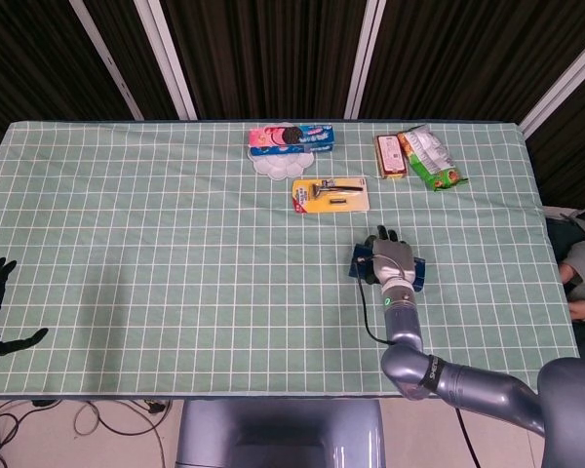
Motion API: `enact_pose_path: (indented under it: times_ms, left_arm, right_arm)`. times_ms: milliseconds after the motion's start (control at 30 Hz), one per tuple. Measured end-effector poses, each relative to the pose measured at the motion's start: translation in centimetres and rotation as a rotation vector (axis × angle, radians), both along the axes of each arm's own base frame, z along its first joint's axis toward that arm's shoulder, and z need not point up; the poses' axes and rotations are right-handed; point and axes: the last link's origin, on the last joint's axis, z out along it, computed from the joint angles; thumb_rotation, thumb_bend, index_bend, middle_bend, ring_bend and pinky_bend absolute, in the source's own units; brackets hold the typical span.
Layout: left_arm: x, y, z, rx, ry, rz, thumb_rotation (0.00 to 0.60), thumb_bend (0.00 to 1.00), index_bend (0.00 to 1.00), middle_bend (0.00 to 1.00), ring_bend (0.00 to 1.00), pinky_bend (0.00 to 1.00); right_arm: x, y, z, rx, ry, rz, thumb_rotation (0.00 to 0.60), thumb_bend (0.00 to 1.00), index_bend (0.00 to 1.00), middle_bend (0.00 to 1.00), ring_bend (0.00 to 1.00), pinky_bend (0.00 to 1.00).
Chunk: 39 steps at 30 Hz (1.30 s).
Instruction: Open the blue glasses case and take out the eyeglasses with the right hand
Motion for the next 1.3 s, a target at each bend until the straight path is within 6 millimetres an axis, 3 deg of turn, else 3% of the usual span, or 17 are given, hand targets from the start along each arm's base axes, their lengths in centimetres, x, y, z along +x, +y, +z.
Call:
enact_pose_path:
  times_ms: [167,400,500,800,1067,1167,1300]
  left_arm:
    - [0.0,0.0,0.0,0.0,0.002,0.001,0.6,0.02,0.0,0.0,0.0,0.0]
    - [0.0,0.0,0.0,0.003,0.001,0.002,0.6,0.02,0.0,0.0,0.0,0.0]
    - [0.0,0.0,0.0,0.005,0.001,0.002,0.6,0.02,0.0,0.0,0.0,0.0]
    - [0.1,0.0,0.0,0.006,-0.001,0.002,0.6,0.02,0.0,0.0,0.0,0.0]
    - [0.1,0.0,-0.1,0.003,0.0,-0.004,0.6,0.02,0.0,0.0,0.0,0.0]
    - [0.2,0.0,-0.1,0.002,0.001,-0.006,0.6,0.02,0.0,0.0,0.0,0.0]
    - [0.2,0.0,-0.1,0.0,0.003,-0.012,0.6,0.02,0.0,0.0,0.0,0.0]
  right_arm:
    - [-0.5,-0.3,0.2,-0.011,0.023,0.001,0.6,0.64,0.22,0.0,0.0,0.21]
    - [-0.7,-1.0,0.7,-0.049,0.054,0.017,0.6,0.39,0.07,0.0,0.0,0.21]
    - [-0.8,-1.4,1.0,-0.069,0.079,0.022,0.6,0.34,0.02,0.0,0.0,0.21]
    - [-0.8,-2.0,2.0,-0.118,0.122,0.029,0.6,0.32,0.02,0.0,0.0,0.21]
    - [1.9,-0.8,3.1,-0.135,0.043,0.125,0.6,0.32,0.02,0.02,0.01,0.21]
    - [3.1,0.3,3.5,-0.125,0.012,0.165,0.6,0.33,0.04,0.18,0.17,0.29]
    - [4.2,2.0,4.0,-0.113,-0.02,0.211,0.6,0.36,0.08,0.61,0.64,0.74]
